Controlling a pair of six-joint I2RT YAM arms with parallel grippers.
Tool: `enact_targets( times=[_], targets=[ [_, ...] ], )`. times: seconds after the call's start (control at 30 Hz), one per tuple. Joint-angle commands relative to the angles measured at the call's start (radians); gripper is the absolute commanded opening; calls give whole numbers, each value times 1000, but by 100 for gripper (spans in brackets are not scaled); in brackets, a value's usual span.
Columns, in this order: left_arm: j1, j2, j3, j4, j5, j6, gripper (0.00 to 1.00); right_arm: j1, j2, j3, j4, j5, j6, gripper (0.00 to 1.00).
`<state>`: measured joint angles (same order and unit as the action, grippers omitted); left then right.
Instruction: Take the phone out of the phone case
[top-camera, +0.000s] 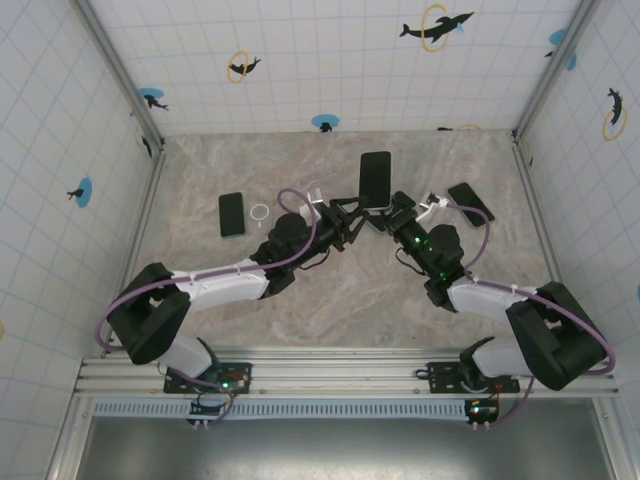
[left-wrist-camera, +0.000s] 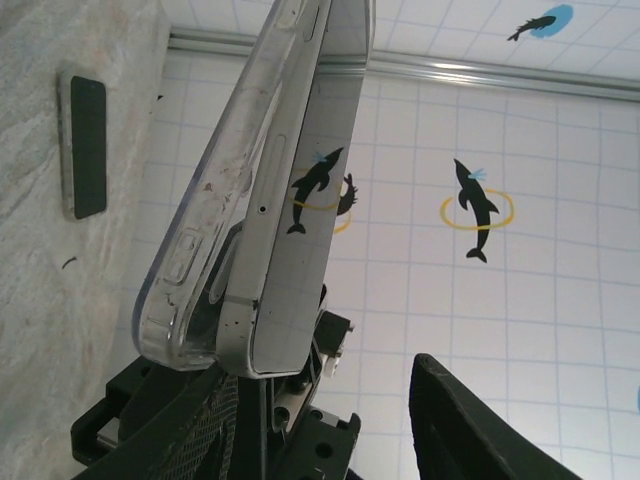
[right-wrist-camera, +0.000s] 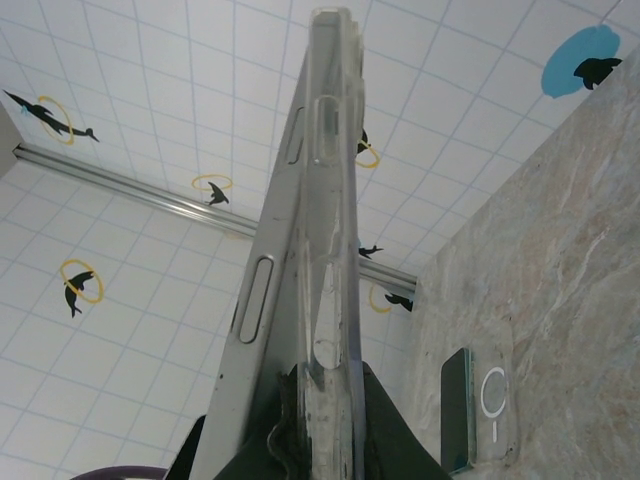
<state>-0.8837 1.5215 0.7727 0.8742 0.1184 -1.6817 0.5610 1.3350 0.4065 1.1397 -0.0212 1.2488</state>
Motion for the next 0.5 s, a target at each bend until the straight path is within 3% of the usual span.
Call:
enact_targets(
  times=[0.0, 0.27, 0.47],
  targets=[
    [-1, 21, 23, 93, -29, -25, 45, 11, 6, -6, 110, 1, -17, 3],
    [5, 29, 9, 72, -50, -27, 45, 26, 12, 8, 126, -6, -20, 3],
    [8, 28, 7, 19, -148, -17, 40, 81, -2, -20, 130, 89, -28, 3]
  ],
)
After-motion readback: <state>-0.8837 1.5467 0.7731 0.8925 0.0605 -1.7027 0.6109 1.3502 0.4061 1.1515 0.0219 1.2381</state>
